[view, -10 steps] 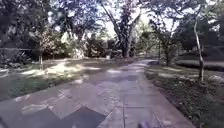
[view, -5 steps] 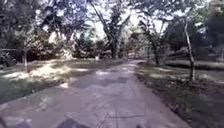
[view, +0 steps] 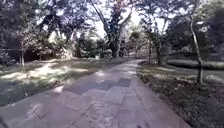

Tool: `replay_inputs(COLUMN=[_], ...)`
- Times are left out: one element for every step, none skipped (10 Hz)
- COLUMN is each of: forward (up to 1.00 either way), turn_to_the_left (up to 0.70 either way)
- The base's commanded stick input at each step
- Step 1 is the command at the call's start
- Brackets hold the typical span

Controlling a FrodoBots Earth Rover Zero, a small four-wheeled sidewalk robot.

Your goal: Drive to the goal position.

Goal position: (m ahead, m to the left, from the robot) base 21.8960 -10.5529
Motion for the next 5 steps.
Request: replay_inputs(forward=[0.50,0.50,0.50,0.50,0.50], turn_to_the_left=[0.00,0.00,0.00,0.00,0.00])
